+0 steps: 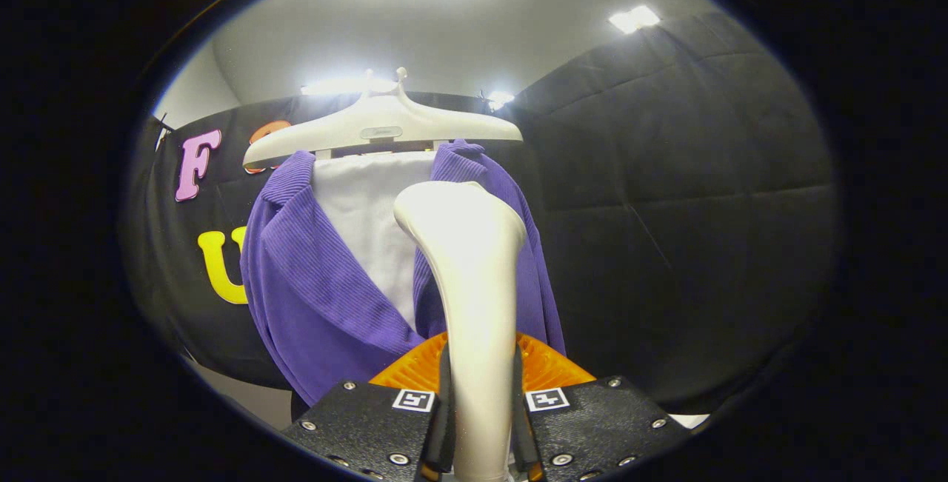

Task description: Iron the clothes twice with a garment steamer, once on the left side and once on the right side.

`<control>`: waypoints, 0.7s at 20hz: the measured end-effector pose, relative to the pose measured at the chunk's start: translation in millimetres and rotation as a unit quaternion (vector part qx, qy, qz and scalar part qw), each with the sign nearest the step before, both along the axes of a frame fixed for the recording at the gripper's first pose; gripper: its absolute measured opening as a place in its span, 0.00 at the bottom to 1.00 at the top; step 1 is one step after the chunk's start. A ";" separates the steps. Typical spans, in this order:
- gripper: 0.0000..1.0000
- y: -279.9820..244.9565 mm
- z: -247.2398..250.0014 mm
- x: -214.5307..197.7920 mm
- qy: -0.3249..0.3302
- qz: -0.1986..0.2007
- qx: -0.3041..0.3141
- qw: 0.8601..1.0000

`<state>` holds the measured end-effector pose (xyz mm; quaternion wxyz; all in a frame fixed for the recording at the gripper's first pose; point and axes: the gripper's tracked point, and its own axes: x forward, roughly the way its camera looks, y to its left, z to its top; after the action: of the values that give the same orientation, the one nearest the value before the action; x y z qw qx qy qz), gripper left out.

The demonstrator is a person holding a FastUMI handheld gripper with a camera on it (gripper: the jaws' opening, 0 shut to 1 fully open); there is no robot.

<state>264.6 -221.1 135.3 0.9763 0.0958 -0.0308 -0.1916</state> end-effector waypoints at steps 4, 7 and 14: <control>0.31 -7.9 -22.8 20.8 0.005 0.012 0.021 1.000; 0.31 -10.8 -54.1 35.4 0.032 0.016 0.034 0.999; 0.31 -20.9 -126.5 26.6 0.095 0.010 0.049 0.994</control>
<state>291.2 -242.0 8.8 0.9708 0.1247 0.0726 -0.1914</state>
